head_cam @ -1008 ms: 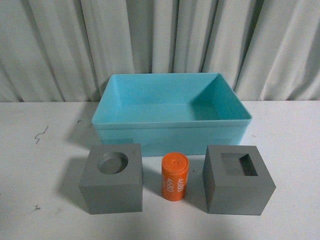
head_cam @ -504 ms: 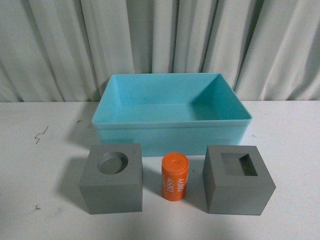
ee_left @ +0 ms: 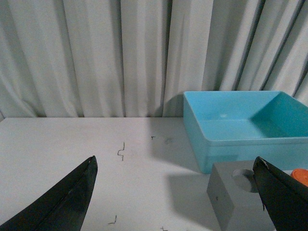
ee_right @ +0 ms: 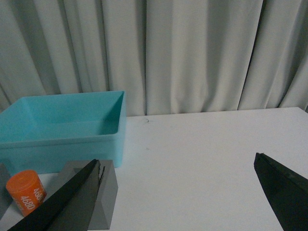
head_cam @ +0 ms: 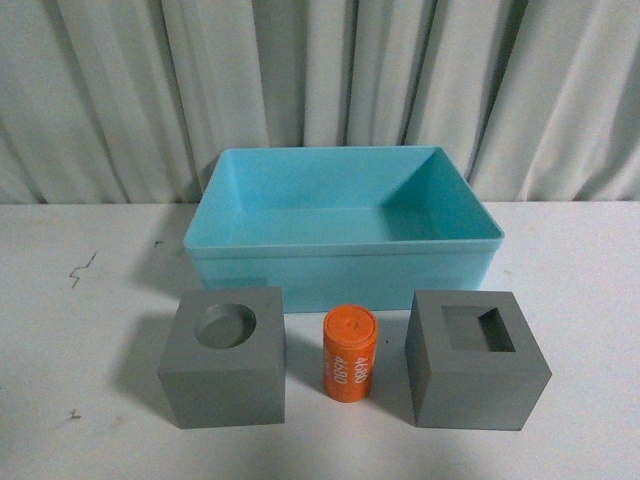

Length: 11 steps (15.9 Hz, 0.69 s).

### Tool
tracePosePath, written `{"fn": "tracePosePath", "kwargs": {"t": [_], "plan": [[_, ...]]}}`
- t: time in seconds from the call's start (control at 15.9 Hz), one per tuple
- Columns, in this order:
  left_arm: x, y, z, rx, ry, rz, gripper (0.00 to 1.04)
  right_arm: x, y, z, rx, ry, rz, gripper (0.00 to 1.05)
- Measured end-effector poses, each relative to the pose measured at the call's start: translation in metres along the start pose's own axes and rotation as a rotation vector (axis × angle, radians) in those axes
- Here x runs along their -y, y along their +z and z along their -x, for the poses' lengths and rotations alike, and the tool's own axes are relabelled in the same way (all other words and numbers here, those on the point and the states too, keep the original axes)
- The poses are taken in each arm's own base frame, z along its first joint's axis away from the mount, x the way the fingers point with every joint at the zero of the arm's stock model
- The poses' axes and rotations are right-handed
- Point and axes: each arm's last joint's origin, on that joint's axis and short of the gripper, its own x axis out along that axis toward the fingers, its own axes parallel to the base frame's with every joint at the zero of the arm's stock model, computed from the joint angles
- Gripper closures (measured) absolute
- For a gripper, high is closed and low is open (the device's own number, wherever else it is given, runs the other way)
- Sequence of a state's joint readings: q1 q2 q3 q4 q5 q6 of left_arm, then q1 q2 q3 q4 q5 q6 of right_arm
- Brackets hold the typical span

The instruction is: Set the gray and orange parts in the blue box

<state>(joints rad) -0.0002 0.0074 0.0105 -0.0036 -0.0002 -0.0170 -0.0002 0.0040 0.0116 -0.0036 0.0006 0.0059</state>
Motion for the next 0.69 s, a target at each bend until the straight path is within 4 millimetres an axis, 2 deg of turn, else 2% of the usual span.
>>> {"fn": "tracePosePath", "kwargs": {"t": [0.69], "plan": [[0.0000,0.0000,0.0000,0.000,0.000,0.000,0.07,0.0000,0.0000,0.0000,0.000,0.000,0.000,0.06]]}}
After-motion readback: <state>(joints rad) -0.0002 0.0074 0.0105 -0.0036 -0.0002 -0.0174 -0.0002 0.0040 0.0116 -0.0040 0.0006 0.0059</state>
